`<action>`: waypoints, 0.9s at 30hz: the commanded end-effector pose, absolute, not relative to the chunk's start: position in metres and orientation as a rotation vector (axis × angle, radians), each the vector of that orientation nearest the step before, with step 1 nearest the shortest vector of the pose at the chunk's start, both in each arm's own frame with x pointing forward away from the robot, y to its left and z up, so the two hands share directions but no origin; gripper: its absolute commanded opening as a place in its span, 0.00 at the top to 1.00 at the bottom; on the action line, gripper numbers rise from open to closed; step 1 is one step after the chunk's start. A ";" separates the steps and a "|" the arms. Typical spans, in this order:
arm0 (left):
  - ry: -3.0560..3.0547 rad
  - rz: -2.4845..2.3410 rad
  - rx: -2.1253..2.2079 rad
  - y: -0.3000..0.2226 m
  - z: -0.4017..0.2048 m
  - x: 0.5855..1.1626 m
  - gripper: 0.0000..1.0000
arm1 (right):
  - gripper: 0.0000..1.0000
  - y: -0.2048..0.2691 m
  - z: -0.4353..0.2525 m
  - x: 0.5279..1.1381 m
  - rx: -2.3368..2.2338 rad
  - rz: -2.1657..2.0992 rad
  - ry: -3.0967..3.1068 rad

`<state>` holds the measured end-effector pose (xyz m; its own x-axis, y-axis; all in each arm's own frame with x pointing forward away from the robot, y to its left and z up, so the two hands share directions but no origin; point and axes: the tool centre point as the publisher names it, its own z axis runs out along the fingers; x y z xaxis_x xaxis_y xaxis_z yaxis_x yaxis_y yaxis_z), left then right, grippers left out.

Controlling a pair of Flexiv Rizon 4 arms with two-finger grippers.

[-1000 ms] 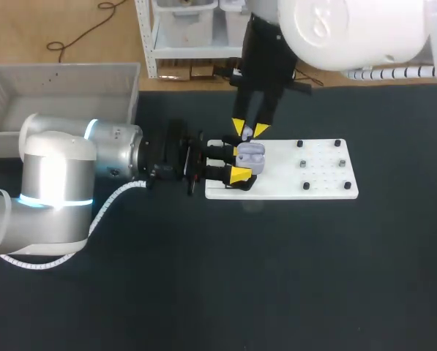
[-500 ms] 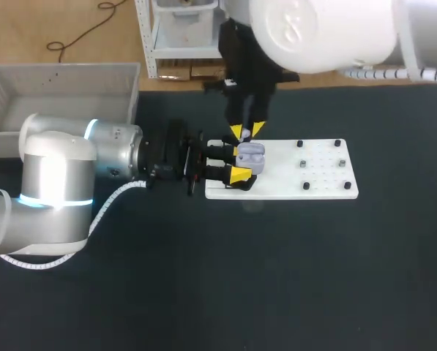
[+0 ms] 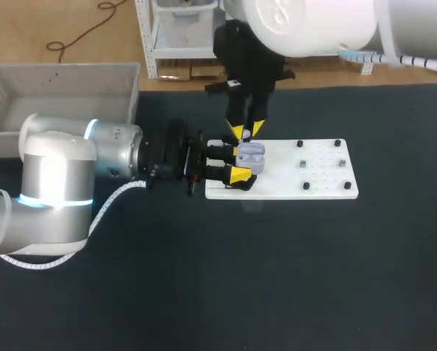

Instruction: Pick up each earbud case from the left stands, insert the matching earbuds, close the lid, and place the case in the box.

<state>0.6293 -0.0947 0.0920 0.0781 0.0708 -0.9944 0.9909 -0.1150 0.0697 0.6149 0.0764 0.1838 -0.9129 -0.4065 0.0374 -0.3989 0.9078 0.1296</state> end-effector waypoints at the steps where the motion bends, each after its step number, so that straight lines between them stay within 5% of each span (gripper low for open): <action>1: 1.155 -1.197 1.382 -0.095 0.092 0.629 1.00 | 1.00 0.075 0.184 0.614 0.636 -0.187 -3.009; 27: 1.155 -1.197 1.382 -0.095 0.092 0.629 1.00 | 1.00 0.073 0.148 0.615 0.732 -0.050 -2.985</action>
